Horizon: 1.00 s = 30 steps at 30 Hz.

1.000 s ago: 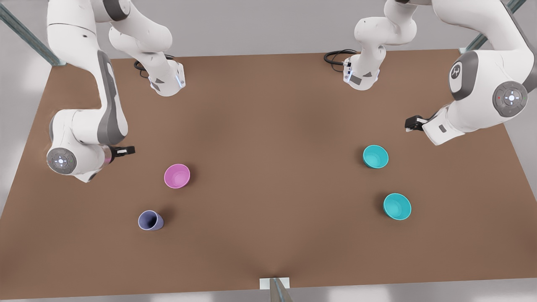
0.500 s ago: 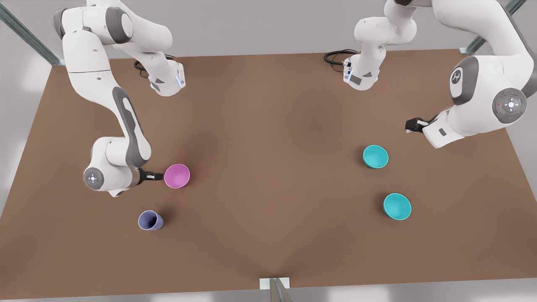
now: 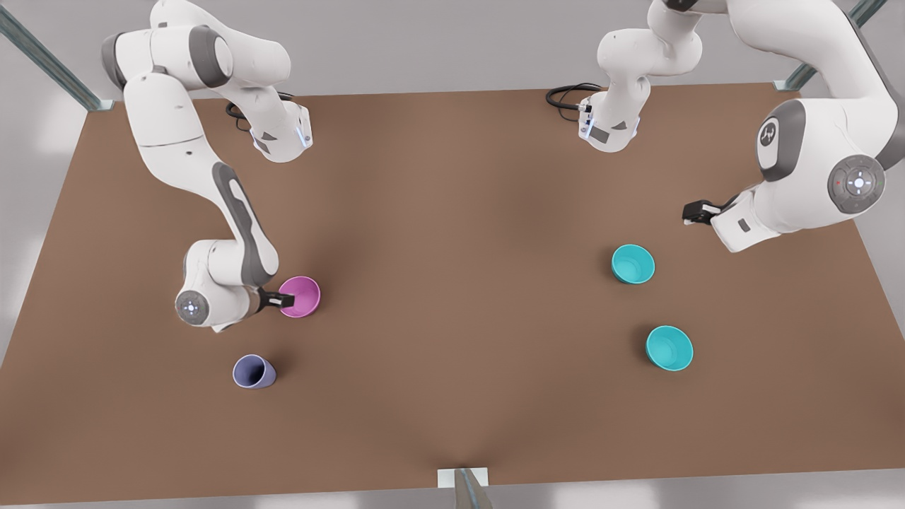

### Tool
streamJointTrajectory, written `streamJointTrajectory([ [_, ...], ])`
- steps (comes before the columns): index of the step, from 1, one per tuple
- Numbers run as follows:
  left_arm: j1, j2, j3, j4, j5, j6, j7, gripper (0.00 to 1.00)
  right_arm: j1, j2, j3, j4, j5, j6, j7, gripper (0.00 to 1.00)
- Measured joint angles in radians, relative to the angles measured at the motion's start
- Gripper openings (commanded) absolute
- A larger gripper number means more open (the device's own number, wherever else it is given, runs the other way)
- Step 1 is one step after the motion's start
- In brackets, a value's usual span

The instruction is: Stack the blue bowl on the pink bowl

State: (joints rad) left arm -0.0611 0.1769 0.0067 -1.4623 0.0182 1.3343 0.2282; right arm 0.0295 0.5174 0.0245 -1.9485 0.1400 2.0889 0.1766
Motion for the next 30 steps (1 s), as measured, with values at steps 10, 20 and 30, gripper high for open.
streamJointTrajectory([
  [10, 0.0, 0.005, 0.0, -0.001, 0.0, 0.001, 0.005, 1.0, 0.008, 0.011, 0.003, -0.021, 0.003, 0.08, 0.022, 0.65],
  [20, 0.0, 0.01, 0.001, -0.002, 0.0, -0.001, 0.008, 1.0, 0.022, 0.026, 0.01, 0.042, 0.016, 0.05, 0.015, 0.21],
  [30, 0.0, 0.013, -0.001, -0.002, 0.0, -0.006, 0.01, 1.0, 0.208, 0.035, 0.099, 0.229, 0.147, -0.036, 0.07, 0.21],
])
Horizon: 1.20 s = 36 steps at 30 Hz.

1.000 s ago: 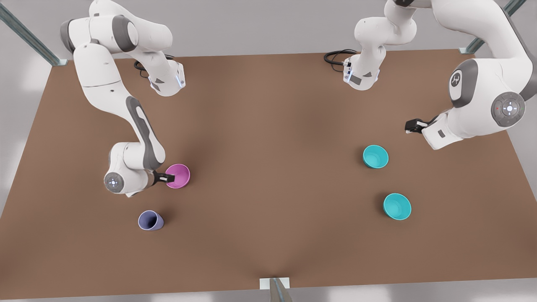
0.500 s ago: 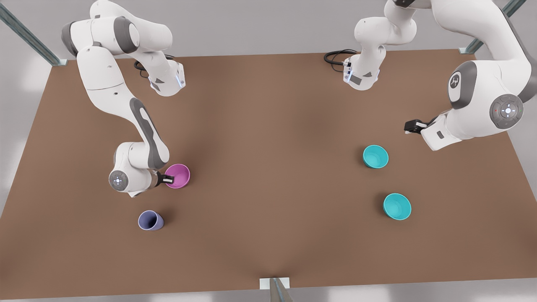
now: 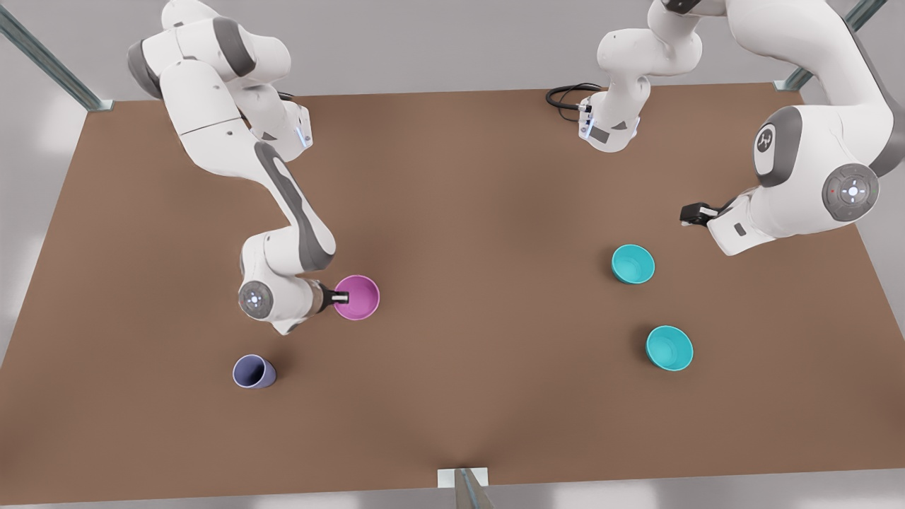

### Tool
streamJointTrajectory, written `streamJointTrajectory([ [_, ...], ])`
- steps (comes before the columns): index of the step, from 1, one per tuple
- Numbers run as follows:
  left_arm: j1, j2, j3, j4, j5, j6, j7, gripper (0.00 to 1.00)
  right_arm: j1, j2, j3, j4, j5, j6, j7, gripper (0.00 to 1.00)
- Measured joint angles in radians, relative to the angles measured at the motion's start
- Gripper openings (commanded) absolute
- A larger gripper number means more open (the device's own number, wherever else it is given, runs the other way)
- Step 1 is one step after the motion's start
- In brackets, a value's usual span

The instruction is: Stack the blue bowl on the pink bowl

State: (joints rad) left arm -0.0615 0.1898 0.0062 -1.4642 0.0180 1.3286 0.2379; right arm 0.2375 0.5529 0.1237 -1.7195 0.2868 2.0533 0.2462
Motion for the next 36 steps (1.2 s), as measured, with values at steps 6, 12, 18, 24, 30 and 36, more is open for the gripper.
streamJointTrajectory([
  [6, 0.0, 0.0, 0.001, 0.0, 0.0, 0.001, -0.003, 1.0, 0.225, 0.288, 0.012, 0.418, 0.129, 0.058, 0.187, 0.21],
  [12, -0.001, -0.001, 0.0, -0.001, 0.0, -0.005, -0.015, 1.0, 0.301, 0.427, 0.035, 0.518, 0.182, 0.22, 0.377, 0.21],
  [18, -0.001, -0.001, 0.0, -0.003, 0.0, -0.01, -0.024, 1.0, 0.306, 0.431, 0.036, 0.514, 0.186, 0.292, 0.513, 1.0],
  [24, -0.004, 0.09, 0.01, -0.007, -0.008, -0.004, -0.031, 1.0, 0.227, 0.149, 0.029, 0.478, 0.123, 0.163, 0.606, 1.0],
  [30, 0.003, 0.122, 0.189, -0.207, -0.089, 0.137, -0.037, 1.0, -0.253, -0.204, 0.009, 0.386, -0.23, -0.39, 0.42, 1.0],
  [36, -0.006, 0.176, 0.202, -0.528, -0.164, 0.463, -0.041, 1.0, -0.274, -0.378, -0.065, 0.378, -0.363, -0.643, 0.213, 1.0],
])
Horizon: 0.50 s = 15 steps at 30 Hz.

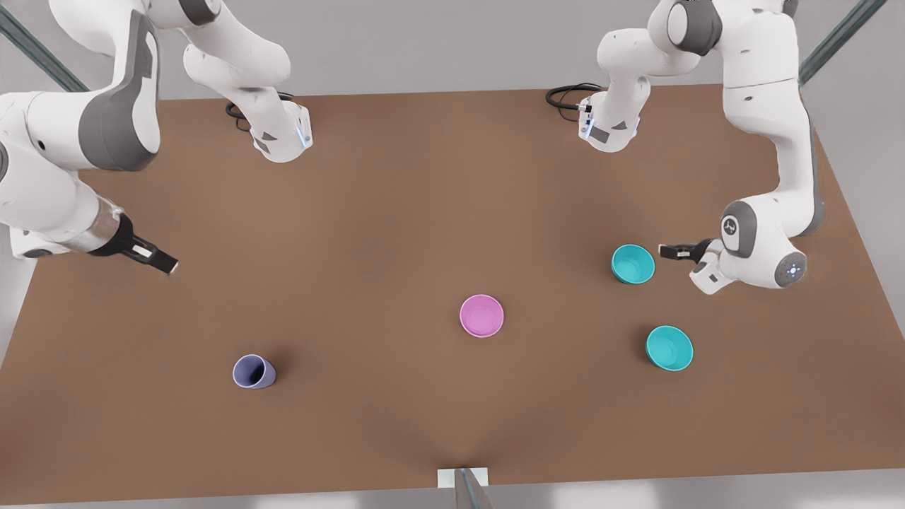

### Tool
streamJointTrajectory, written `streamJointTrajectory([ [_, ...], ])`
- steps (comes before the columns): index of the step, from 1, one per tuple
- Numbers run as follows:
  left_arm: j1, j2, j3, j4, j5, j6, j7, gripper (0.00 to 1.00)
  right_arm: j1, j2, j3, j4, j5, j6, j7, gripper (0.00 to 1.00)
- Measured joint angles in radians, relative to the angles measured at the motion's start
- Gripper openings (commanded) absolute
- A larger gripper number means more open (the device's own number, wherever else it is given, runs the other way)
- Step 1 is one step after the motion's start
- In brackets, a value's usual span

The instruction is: Stack the blue bowl on the pink bowl

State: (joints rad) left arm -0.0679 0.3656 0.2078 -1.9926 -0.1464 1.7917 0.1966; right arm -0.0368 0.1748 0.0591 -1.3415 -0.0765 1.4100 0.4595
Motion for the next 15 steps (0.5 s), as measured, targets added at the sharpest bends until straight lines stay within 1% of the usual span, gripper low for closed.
streamJointTrajectory([
  [2, -0.001, 0.029, -0.013, -0.045, -0.028, 0.106, -0.002, 1.0, 0.008, -0.004, -0.002, 0.002, -0.013, -0.043, -0.057, 1.0],
  [6, 0.0, 0.063, -0.016, -0.058, -0.108, 0.22, -0.006, 1.0, 0.011, -0.002, -0.002, 0.004, -0.025, -0.095, -0.152, 1.0],
  [13, -0.004, 0.113, -0.015, -0.068, -0.135, 0.304, -0.006, 1.0, 0.012, 0.004, -0.004, 0.006, -0.031, -0.143, -0.276, 1.0],
  [14, -0.004, 0.119, -0.015, -0.068, -0.135, 0.309, -0.006, 0.74, 0.013, 0.005, -0.005, 0.006, -0.031, -0.147, -0.29, 1.0],
  [15, -0.004, 0.122, -0.015, -0.068, -0.135, 0.313, -0.006, 0.53, 0.015, 0.005, -0.009, 0.006, -0.032, -0.151, -0.303, 1.0],
])
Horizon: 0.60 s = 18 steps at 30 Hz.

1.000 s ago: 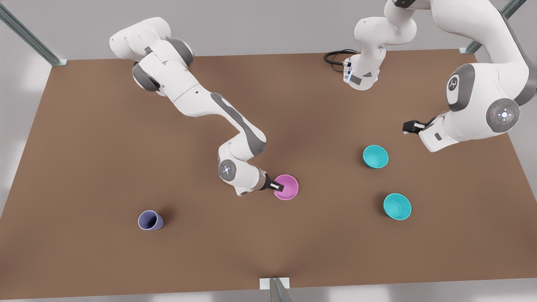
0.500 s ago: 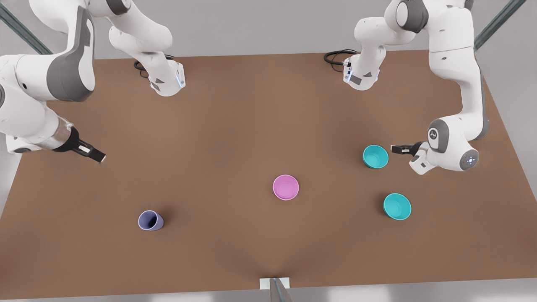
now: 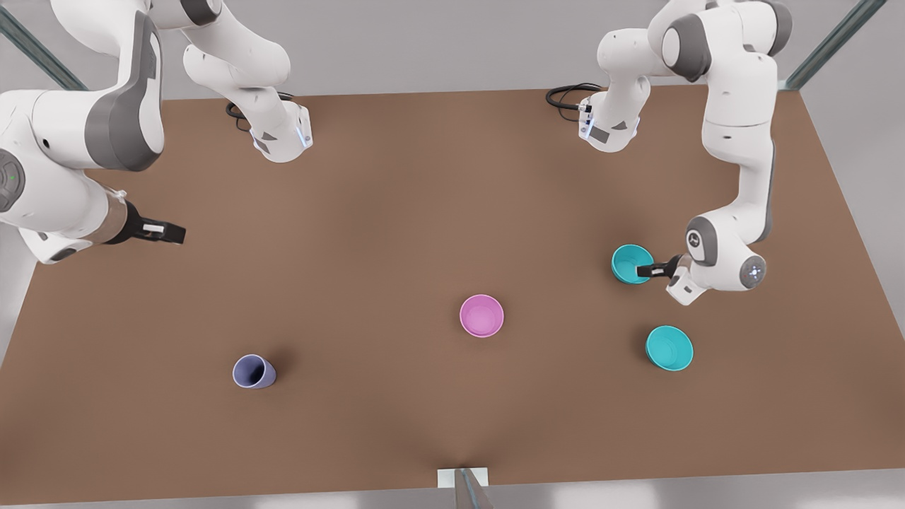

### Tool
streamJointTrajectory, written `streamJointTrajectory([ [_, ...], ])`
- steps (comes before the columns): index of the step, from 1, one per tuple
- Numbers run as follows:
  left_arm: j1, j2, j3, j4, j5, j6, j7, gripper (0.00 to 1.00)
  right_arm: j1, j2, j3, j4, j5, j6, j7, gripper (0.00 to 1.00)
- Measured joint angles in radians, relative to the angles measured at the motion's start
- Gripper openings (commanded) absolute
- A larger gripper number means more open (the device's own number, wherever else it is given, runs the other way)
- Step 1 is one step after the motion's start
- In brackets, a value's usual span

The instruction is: Stack the blue bowl on the pink bowl

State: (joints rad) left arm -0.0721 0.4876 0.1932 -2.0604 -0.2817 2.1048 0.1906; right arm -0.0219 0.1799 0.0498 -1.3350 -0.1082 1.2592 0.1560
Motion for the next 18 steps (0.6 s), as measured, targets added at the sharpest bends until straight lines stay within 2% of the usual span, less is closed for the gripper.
streamJointTrajectory([
  [2, 0.0, 0.002, 0.0, 0.0, -0.001, 0.001, 0.0, 0.5, -0.001, 0.001, -0.006, 0.0, 0.0, -0.005, -0.025, 1.0],
  [4, 0.0, 0.002, 0.0, 0.0, -0.003, -0.001, 0.0, 0.22, -0.001, 0.002, -0.008, 0.0, 0.0, -0.009, -0.047, 1.0],
  [10, -0.002, -0.02, -0.01, 0.006, -0.002, -0.032, -0.016, 0.21, 0.003, 0.005, -0.024, -0.001, 0.0, -0.016, -0.101, 1.0],
  [13, -0.042, -0.062, -0.096, 0.07, -0.004, -0.102, -0.051, 0.21, 0.003, 0.005, -0.029, -0.003, 0.0, -0.019, -0.122, 1.0],
  [15, -0.115, -0.05, -0.162, 0.185, -0.006, -0.162, -0.089, 0.21, 0.005, 0.005, -0.03, -0.003, 0.0, -0.02, -0.135, 1.0],
  [18, -0.278, 0.083, -0.197, 0.503, -0.022, -0.25, -0.155, 0.21, 0.009, 0.007, -0.034, -0.003, 0.0, -0.021, -0.151, 1.0],
])
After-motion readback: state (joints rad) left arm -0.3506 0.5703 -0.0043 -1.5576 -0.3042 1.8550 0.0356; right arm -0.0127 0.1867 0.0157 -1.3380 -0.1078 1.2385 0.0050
